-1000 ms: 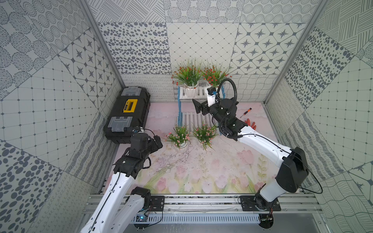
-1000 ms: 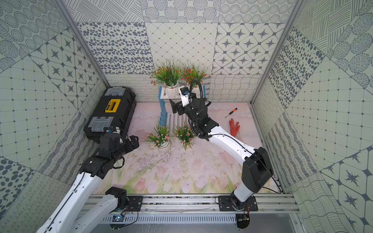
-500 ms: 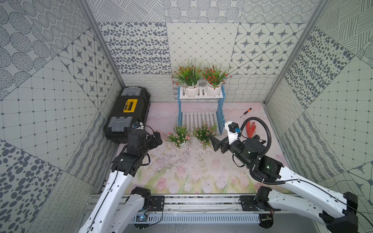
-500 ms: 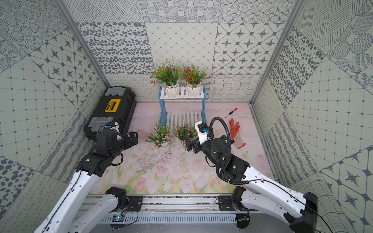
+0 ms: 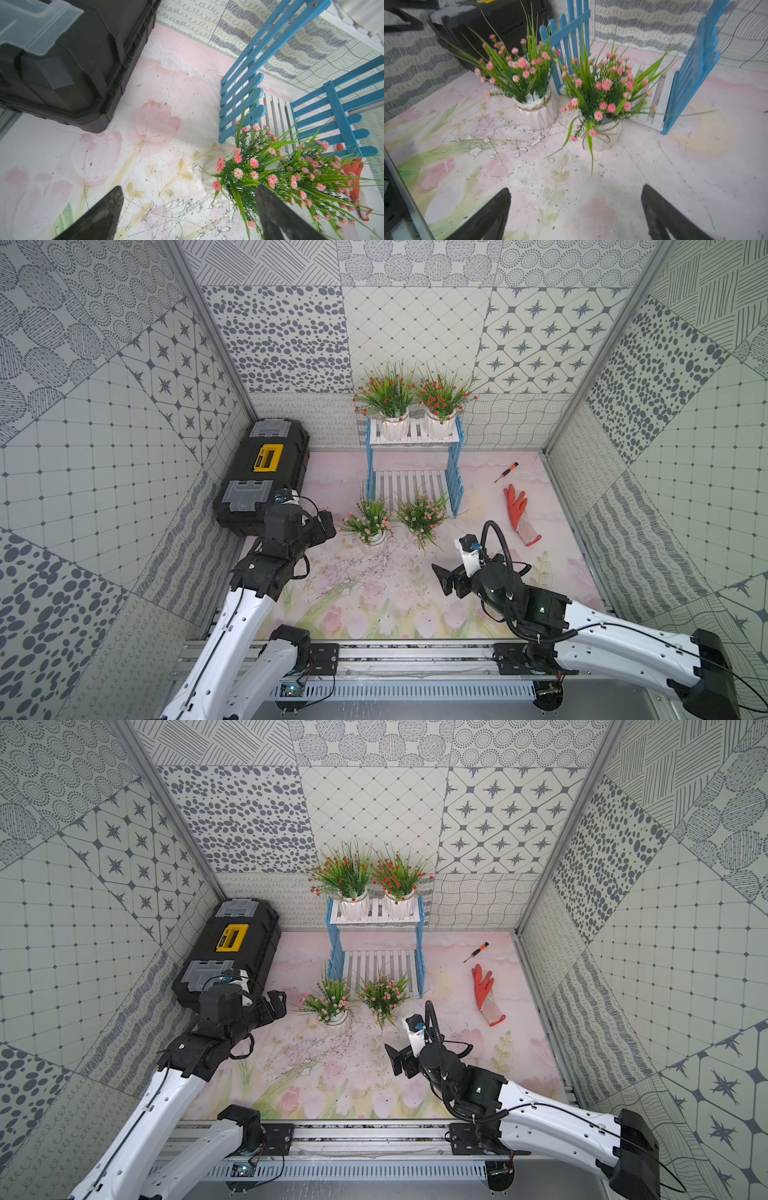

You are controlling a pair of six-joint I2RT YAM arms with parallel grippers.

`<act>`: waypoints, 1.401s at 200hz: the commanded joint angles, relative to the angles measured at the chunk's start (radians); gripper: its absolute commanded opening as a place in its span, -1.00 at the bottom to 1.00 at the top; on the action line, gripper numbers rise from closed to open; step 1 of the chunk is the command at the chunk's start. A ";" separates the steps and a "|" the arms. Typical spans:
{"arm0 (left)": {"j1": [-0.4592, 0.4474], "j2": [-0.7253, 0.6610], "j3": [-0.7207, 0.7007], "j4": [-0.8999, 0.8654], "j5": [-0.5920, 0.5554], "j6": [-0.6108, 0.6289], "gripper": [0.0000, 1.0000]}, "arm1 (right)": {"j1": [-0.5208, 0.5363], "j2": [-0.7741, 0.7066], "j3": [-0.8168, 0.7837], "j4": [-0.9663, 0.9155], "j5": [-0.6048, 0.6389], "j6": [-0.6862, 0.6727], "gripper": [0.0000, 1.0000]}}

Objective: Place the baby's breath potted plants on the rack by color
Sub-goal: Pick up the baby's breath potted plant from the center of the board.

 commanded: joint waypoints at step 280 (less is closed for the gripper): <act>-0.649 0.179 -0.651 1.033 -0.252 0.193 0.97 | -0.157 0.271 -0.004 0.317 0.065 0.041 0.96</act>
